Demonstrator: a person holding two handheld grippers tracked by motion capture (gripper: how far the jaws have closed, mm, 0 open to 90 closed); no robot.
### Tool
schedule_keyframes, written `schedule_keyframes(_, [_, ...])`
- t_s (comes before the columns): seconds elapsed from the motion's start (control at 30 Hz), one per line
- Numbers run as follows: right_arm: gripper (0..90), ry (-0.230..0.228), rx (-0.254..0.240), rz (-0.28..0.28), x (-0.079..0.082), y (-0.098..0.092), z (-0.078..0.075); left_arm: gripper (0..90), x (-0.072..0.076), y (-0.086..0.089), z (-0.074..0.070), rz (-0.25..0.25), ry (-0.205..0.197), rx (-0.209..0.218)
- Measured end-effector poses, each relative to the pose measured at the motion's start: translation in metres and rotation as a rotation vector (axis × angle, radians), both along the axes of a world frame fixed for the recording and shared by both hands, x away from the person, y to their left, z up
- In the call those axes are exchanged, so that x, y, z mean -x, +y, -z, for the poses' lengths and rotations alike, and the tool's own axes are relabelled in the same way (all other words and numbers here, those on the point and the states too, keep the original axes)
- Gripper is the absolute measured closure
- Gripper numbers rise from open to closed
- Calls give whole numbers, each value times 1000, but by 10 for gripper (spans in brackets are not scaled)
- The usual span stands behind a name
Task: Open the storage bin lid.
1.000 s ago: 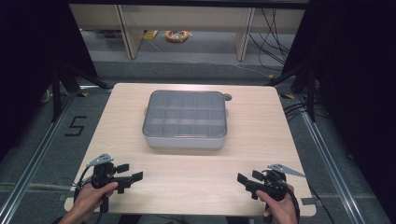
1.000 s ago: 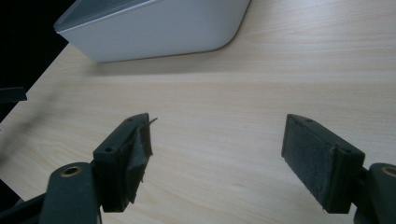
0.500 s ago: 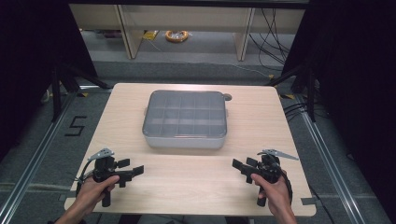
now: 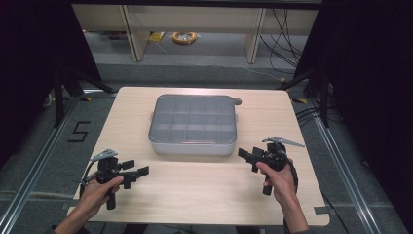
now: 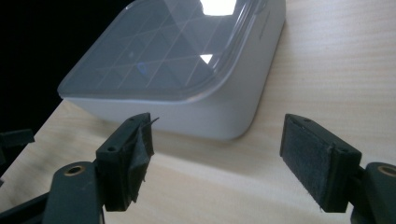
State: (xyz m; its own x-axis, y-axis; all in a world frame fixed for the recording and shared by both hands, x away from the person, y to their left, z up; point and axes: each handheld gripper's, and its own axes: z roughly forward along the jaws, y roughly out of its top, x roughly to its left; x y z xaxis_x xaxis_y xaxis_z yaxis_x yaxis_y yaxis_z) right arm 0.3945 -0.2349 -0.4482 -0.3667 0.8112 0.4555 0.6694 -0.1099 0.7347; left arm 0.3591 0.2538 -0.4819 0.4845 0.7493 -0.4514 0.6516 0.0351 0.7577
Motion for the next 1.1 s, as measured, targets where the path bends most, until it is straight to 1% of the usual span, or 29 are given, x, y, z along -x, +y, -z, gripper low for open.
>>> schedule_keyframes(0.03, [265, -13, 16, 1, -4, 1, 0, 153, -2, 0, -1, -8, -2, -1])
schedule_keyframes(0.1, [267, -8, 4, -2, -14, 4, -1, 154, -8, 1, -3, -18, -19, 10])
schedule_keyframes(0.13, [267, -8, 4, -2, -14, 4, -1, 154, -8, 1, -3, -18, -19, 10])
schedule_keyframes(0.17, [268, 6, -7, -1, -16, 5, -3, 154, -10, 2, -5, -5, -8, -1])
schedule_keyframes(0.2, [268, 7, -9, -1, -19, 6, -3, 153, -11, 1, -5, -15, -10, -4])
schedule_keyframes(0.23, [270, 19, -17, 9, -21, 9, -3, 153, -14, 0, -5, -19, -18, 4])
schedule_keyframes(0.27, [270, 18, -22, 1, -24, 9, -3, 154, -16, 1, -6, -12, -13, -5])
schedule_keyframes(0.3, [273, 8, -14, -4, -31, 10, -3, 155, -20, -1, -7, -20, -13, -4])
schedule_keyframes(0.33, [273, 8, -14, -4, -31, 10, -3, 156, -20, -1, -7, -20, -13, -4])
schedule_keyframes(0.37, [279, 1, -7, 3, -37, 11, -1, 156, -22, -1, -7, -21, -14, 10])
schedule_keyframes(0.4, [279, 1, -7, 3, -37, 11, -1, 156, -24, -1, -7, -27, -10, 9])
schedule_keyframes(0.43, [282, 25, -33, 9, -38, 13, -3, 156, -27, -1, -8, -27, -10, 11])
schedule_keyframes(0.47, [283, 3, -17, 5, -41, 12, -2, 156, -29, -1, -9, -34, -9, 13])
schedule_keyframes(0.53, [285, 12, -23, 12, -45, 14, -3, 156, -35, -1, -11, -40, -9, 23])
schedule_keyframes(0.57, [286, 3, -16, 8, -48, 13, -4, 156, -37, 0, -12, -42, -13, 25])
schedule_keyframes(0.6, [287, 9, -18, 19, -50, 14, -4, 156, -39, 0, -14, -47, -15, 30])
schedule_keyframes(0.63, [287, -6, -7, 18, -53, 13, -4, 156, -43, 1, -16, -43, -17, 35])
schedule_keyframes(0.67, [288, -3, -3, 19, -56, 12, -4, 156, -45, 1, -18, -52, -17, 28])
schedule_keyframes(0.7, [291, 5, -11, 28, -59, 12, -5, 156, -48, 1, -19, -58, -19, 36])
schedule_keyframes(0.73, [292, 39, -41, 43, -60, 14, -6, 156, -51, 2, -21, -59, -14, 33])
schedule_keyframes(0.77, [296, 7, -13, 34, -65, 11, -5, 156, -54, 3, -22, -66, -21, 39])
schedule_keyframes(0.8, [301, -3, -11, 31, -67, 10, -5, 156, -58, 3, -23, -69, -19, 40])
schedule_keyframes(0.9, [305, 1, -16, 28, -73, 10, -8, 158, -68, 3, -28, -79, -11, 48])
schedule_keyframes(0.93, [306, 43, -42, 50, -73, 13, -11, 166, -72, 2, -29, -82, -17, 51])
schedule_keyframes(0.97, [308, -1, -16, 26, -77, 10, -10, 168, -76, 1, -30, -85, -13, 51])
schedule_keyframes(1.0, [312, 33, -36, 48, -78, 13, -13, 171, -81, 1, -31, -87, -10, 49])
schedule_keyframes(1.03, [315, 18, -30, 34, -80, 11, -13, 176, -86, 0, -32, -92, -10, 45])
schedule_keyframes(1.07, [315, 5, -14, 34, -84, 10, -13, 184, -92, -1, -33, -94, -3, 38])
schedule_keyframes(1.1, [319, 3, -16, 30, -88, 9, -14, 200, -104, -3, -34, -98, 6, 36])
